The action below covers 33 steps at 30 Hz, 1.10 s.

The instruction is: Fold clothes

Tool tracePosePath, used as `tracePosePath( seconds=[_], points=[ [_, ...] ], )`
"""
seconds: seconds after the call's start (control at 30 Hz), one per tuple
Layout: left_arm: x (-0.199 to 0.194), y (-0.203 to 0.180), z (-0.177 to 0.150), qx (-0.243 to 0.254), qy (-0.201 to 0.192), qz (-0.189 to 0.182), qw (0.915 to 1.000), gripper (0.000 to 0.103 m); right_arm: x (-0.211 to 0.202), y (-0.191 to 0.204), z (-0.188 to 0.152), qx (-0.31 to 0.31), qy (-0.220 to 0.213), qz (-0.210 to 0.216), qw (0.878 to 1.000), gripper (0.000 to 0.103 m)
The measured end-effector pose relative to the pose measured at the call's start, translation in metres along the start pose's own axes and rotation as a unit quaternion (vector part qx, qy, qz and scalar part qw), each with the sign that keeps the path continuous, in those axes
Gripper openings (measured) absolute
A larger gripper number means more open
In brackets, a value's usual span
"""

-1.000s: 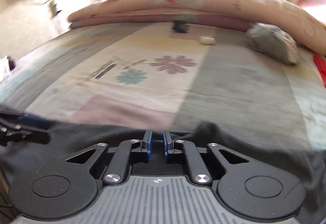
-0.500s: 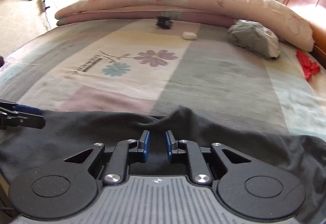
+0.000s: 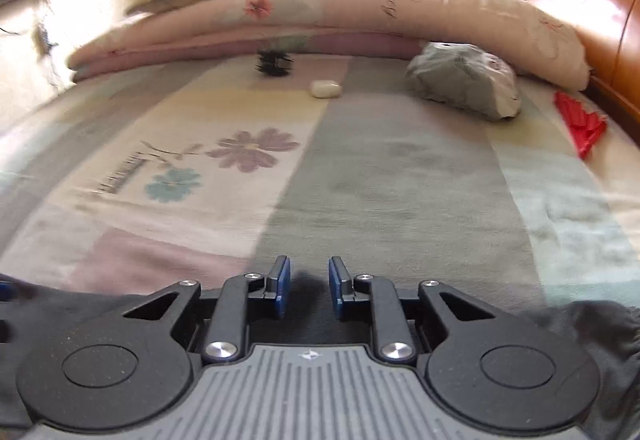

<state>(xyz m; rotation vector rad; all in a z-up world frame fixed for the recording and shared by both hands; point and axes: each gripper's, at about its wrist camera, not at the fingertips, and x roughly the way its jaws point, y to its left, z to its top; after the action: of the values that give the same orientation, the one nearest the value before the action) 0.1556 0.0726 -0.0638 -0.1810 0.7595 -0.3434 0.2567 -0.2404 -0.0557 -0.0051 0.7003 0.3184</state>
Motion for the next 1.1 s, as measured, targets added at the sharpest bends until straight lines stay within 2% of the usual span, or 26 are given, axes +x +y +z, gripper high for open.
tracePosePath(
  seconds=[0.07,0.17,0.3,0.37,0.47,0.57,0.63,0.67,0.73,0.83,0.87,0.93,1.03,1.1],
  points=[
    [0.001,-0.003,-0.002,0.009,0.002,-0.004,0.9999,0.075,-0.009,0.01,-0.008,-0.011,0.009,0.015,1.0,0.034],
    [0.005,-0.009,-0.002,0.023,0.007,-0.011,0.9997,0.075,-0.015,0.022,-0.024,-0.02,0.032,0.03,0.999,0.035],
    [0.008,-0.021,0.002,0.048,0.0,-0.027,0.9985,0.072,-0.028,0.028,-0.051,-0.012,0.042,0.039,0.998,0.036],
    [0.011,-0.031,0.008,0.061,0.002,-0.046,0.9971,0.072,-0.038,0.027,-0.063,-0.002,0.043,0.042,0.998,0.036],
    [0.025,-0.054,0.015,0.087,0.017,-0.097,0.9913,0.072,-0.054,0.024,-0.078,0.003,0.039,0.027,0.999,0.044],
    [0.057,-0.076,0.016,0.101,0.063,-0.127,0.9847,0.072,-0.066,0.015,-0.091,0.017,0.038,0.019,0.999,0.045],
    [0.085,-0.088,0.014,0.113,0.092,-0.115,0.9827,0.072,-0.071,0.009,-0.098,0.029,0.04,0.021,0.999,0.046],
    [0.096,-0.09,0.014,0.118,0.093,-0.103,0.9832,0.072,-0.072,0.006,-0.102,0.034,0.04,0.021,0.998,0.046],
    [0.112,-0.093,0.02,0.129,0.075,-0.09,0.9847,0.072,-0.077,0.004,-0.106,0.028,0.037,0.029,0.998,0.046],
    [0.13,-0.092,0.039,0.115,0.067,-0.067,0.9889,0.072,-0.085,0.006,-0.108,0.0,0.029,0.048,0.998,0.046],
    [0.132,-0.093,0.045,0.112,0.065,-0.046,0.9905,0.071,-0.087,0.006,-0.109,-0.009,0.026,0.055,0.998,0.046],
    [0.125,-0.095,0.053,0.112,0.059,-0.022,0.9917,0.071,-0.092,0.007,-0.11,-0.028,0.021,0.067,0.997,0.046],
    [0.091,-0.098,0.05,0.147,0.038,-0.045,0.9874,0.073,-0.1,0.008,-0.112,-0.056,0.013,0.086,0.995,0.046],
    [0.069,-0.098,0.036,0.188,0.037,-0.034,0.9809,0.073,-0.105,0.009,-0.113,-0.075,0.007,0.099,0.992,0.046]
  ],
)
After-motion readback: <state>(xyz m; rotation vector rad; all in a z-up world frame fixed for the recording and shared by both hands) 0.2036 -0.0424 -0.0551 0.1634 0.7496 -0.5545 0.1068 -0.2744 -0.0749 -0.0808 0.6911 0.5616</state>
